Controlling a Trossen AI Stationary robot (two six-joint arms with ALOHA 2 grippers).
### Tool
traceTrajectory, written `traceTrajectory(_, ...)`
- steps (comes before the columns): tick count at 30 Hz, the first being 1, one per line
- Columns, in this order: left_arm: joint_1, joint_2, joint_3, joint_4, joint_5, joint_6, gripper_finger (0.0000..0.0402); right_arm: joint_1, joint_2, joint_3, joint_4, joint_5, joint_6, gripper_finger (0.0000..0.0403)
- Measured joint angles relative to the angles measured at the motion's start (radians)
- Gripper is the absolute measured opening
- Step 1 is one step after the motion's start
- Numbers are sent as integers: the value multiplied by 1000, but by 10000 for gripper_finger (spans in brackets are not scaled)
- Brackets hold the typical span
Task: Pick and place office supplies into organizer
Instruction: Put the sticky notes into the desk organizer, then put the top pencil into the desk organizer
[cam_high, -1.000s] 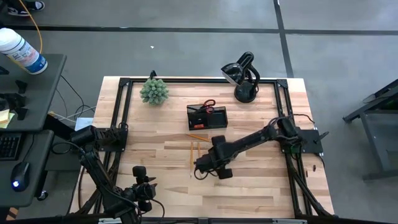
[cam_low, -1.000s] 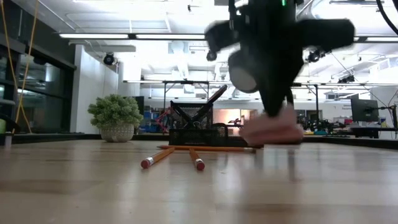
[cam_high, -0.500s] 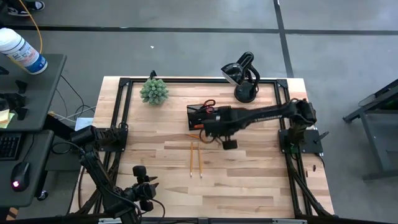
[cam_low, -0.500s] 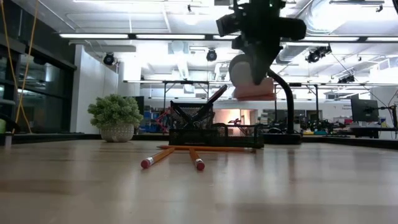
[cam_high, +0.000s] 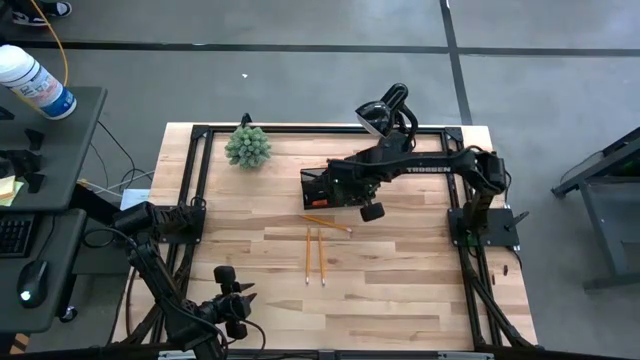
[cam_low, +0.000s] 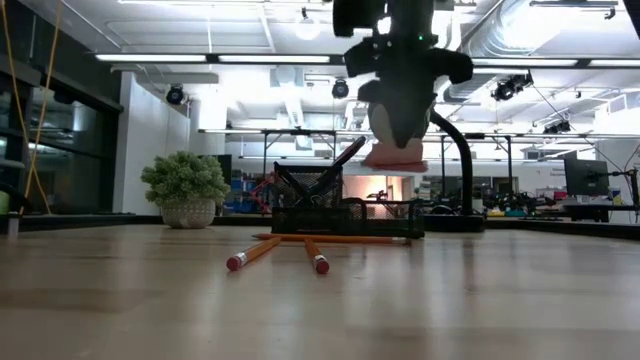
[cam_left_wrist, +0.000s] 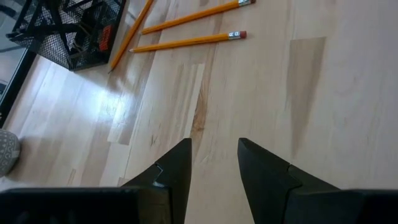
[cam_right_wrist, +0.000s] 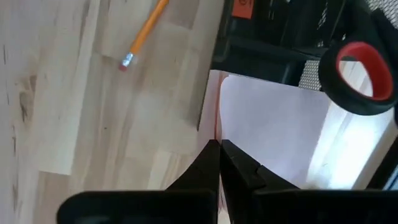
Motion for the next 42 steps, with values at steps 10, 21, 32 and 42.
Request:
traceTrajectory(10, 22, 0, 0, 0, 10, -23, 120, -59, 65, 0, 39, -54, -133, 0)
traceTrajectory(21, 88, 0, 0, 2, 13, -24, 120, -107, 116, 1, 102, -36, -150, 0)
traceTrajectory(32, 91, 0, 0, 2, 21, -24, 120, -112, 116, 1, 112, -39, -126, 15)
traceTrajectory(42, 91, 0, 0, 2, 55, -23, 120, -112, 116, 1, 104, -3, -96, 89)
